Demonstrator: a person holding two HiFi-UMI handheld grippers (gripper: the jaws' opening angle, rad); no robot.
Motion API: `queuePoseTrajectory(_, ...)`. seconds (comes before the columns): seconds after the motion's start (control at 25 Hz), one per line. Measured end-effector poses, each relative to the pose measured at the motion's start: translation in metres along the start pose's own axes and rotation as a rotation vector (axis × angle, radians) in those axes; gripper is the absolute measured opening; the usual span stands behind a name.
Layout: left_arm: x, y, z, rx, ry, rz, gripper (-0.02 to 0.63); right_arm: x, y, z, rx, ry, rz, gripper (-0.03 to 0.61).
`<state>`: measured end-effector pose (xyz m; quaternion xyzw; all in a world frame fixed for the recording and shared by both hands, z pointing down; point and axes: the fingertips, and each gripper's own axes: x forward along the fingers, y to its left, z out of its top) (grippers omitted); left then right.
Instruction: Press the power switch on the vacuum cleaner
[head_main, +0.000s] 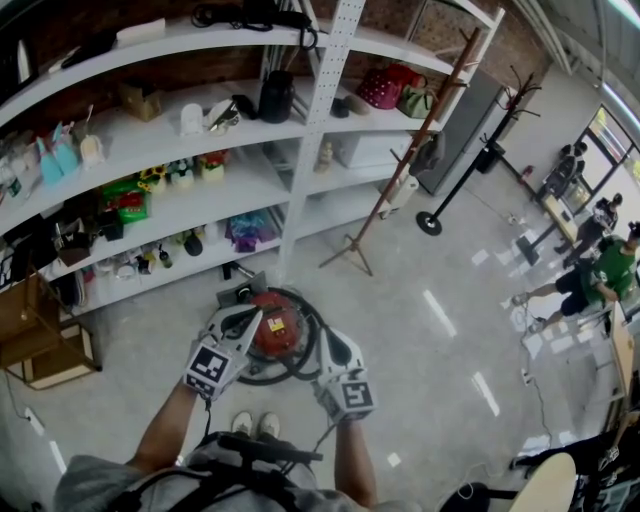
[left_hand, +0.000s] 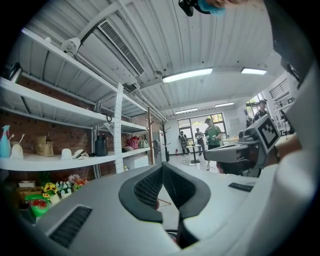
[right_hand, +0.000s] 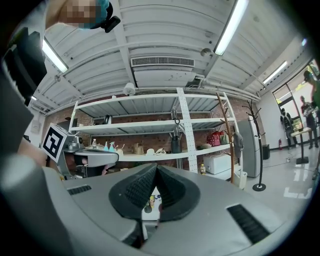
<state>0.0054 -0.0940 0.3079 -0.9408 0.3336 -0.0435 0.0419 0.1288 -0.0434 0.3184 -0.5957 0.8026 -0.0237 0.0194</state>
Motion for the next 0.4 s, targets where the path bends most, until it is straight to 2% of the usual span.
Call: queuePoseTrajectory(0.4,-0.0031,-0.0066,-0.0007,0.007,0.0,0.003,0.008,-0.0082,-0.002,0.0009,-0.005,-0.002,-0.005,0.009)
